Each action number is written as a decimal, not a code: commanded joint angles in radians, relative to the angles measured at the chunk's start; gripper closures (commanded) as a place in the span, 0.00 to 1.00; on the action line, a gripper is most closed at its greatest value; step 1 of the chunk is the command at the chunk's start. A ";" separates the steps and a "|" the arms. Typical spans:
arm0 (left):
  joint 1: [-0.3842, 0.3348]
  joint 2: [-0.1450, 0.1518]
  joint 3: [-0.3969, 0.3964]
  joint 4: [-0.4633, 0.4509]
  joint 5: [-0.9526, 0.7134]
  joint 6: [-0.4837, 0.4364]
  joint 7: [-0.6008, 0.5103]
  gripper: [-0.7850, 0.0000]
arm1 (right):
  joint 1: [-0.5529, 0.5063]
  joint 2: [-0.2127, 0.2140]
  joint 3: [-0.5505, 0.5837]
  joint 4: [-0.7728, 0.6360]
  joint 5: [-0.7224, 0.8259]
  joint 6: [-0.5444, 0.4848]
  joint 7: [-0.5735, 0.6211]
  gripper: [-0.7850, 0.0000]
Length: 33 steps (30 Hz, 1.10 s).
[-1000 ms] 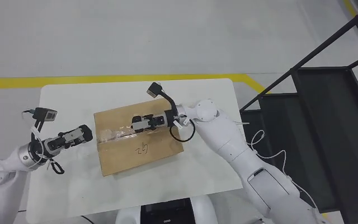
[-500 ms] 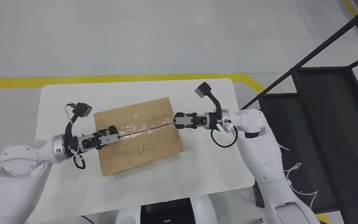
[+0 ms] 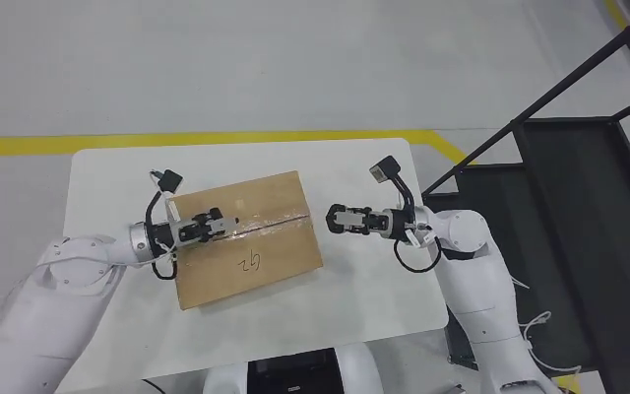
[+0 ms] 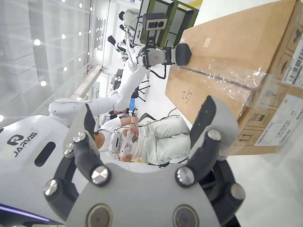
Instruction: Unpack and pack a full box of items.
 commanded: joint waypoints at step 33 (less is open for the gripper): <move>0.283 0.062 -0.366 -0.024 -0.020 0.004 -0.090 0.00 | 0.062 0.033 -0.119 0.020 0.031 -0.026 -0.061 0.00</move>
